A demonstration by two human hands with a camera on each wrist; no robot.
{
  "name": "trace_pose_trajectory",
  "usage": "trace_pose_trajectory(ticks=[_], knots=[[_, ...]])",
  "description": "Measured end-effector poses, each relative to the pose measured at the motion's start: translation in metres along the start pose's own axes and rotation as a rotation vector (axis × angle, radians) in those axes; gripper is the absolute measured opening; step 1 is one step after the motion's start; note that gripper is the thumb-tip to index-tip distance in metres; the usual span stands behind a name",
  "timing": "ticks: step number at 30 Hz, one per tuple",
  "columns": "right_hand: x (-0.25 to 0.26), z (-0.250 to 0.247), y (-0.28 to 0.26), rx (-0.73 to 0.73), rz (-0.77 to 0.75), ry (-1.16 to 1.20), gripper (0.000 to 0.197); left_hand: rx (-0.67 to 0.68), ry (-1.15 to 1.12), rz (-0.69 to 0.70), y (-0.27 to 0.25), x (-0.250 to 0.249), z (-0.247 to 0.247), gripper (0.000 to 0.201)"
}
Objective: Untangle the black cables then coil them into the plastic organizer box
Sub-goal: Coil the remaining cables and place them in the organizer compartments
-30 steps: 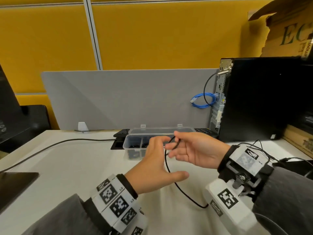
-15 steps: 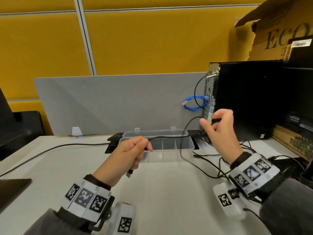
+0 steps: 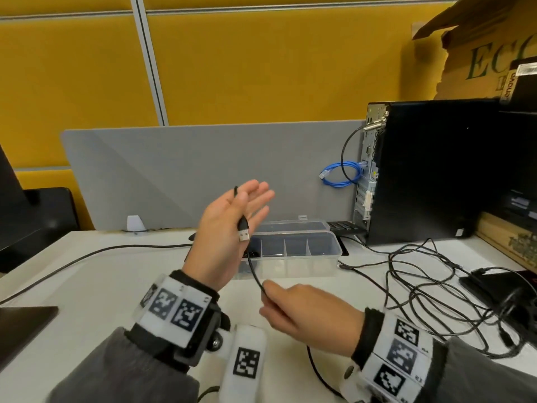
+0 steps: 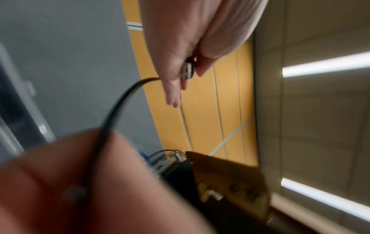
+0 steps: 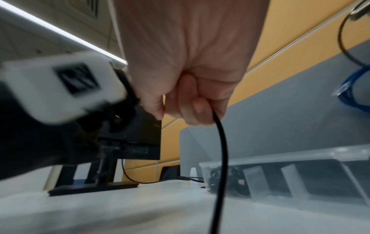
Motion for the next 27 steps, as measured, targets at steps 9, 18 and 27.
trace_pose_trajectory(ticks=[9, 18, 27], knots=[[-0.054, -0.083, -0.006, -0.425, 0.198, -0.093, 0.026, 0.488, 0.57, -0.404, -0.019, 0.053, 0.007, 0.047], [-0.014, -0.01, 0.005, 0.201, 0.098, 0.143, 0.022, -0.012, 0.986, 0.255, 0.006, 0.006, -0.009, 0.032], [-0.108, -0.08, -0.04, -0.063, 0.403, -0.121, 0.031, 0.559, 0.464, -0.394, -0.024, 0.046, -0.014, 0.043]])
Point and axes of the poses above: each hand's wrist, its own y-axis towards the middle knuckle, its own z-axis out of the palm, x = y × z, the point moved 6 cm from there along y, towards the middle knuckle, and after that the axes turned 7 degrees about -z, right-handed, at the moved point
